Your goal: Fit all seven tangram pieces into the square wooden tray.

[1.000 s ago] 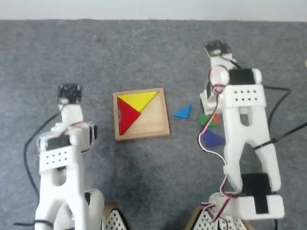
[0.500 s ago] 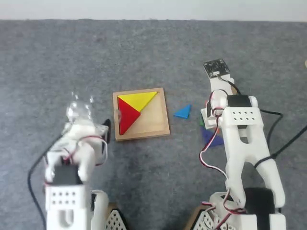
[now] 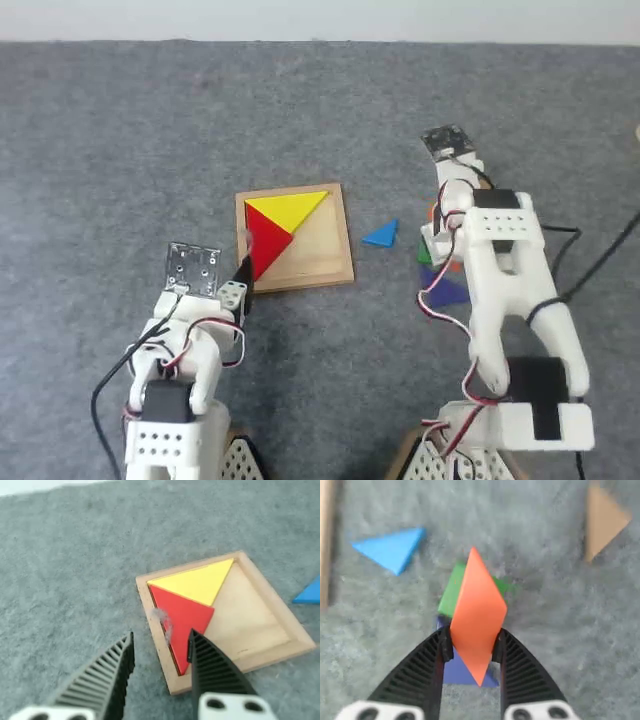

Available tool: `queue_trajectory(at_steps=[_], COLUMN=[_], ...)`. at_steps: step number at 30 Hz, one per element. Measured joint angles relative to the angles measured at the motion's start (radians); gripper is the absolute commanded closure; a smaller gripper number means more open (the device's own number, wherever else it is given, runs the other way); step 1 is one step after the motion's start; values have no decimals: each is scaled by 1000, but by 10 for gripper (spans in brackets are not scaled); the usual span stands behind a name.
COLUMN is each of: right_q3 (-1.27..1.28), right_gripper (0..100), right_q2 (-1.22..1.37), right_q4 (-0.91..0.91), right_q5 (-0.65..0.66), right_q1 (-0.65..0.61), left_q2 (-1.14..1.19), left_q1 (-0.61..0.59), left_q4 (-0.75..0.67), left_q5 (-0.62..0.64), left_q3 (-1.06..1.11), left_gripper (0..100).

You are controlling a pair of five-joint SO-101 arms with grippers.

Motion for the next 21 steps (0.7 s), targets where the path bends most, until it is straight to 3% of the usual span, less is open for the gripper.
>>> queue_trajectory(at_steps=[4,10,17,21], right_q3=[49,195,278,278], right_gripper=[991,976,753,701], right_q2=[-17,-83,-91,-91], right_q4=[68,17,-57,-66], right_q5=[41,44,20,0], right_q1=[-107,-180,-359,-394], left_q2=[0,-6,-6,-6], left_q1=[0,-2,-2,-2], left_q4=[0,0,0,0], left_q5=[0,0,0,0], left_q3=[0,0,0,0], left_gripper=[827,827,827,827])
